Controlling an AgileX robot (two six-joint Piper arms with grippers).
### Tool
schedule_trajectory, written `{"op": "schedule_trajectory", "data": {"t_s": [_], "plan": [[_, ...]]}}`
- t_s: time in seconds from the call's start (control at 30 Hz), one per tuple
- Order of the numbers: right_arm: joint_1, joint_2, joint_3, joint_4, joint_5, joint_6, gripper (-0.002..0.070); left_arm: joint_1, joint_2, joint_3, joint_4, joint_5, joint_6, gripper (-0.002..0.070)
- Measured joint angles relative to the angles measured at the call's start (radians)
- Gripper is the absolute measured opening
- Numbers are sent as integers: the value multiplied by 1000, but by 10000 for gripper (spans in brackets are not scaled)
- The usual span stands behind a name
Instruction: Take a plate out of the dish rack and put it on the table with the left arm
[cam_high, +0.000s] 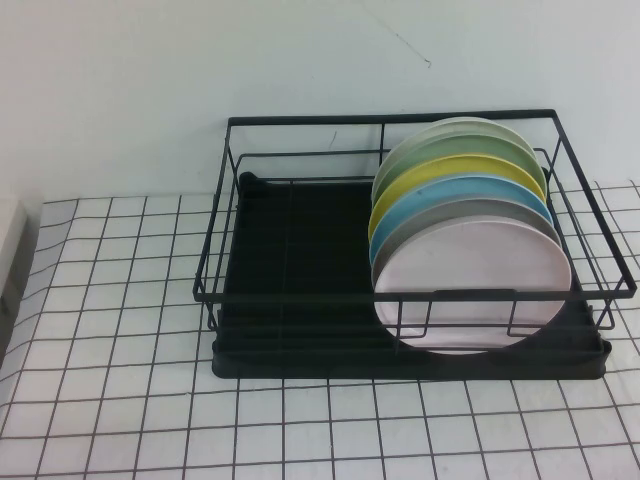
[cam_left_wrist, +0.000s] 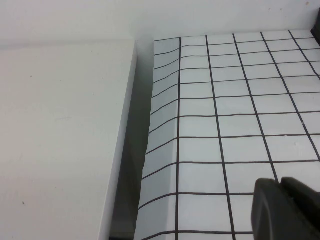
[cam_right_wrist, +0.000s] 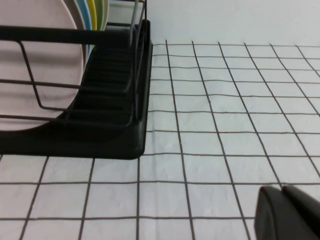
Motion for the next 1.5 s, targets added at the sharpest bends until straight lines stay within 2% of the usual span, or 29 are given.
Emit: {"op": "schedule_trajectory", "data": {"t_s": [1.33, 1.43, 1.5], "plan": [[0, 0, 0, 0, 0, 0, -1, 0, 0, 0, 4, 0, 0, -3], [0, 0, 0, 0, 0, 0, -1, 0, 0, 0, -20, -2, -3, -3], [0, 0, 0, 0, 0, 0, -1, 0, 0, 0, -87, -19, -7, -3]]}}
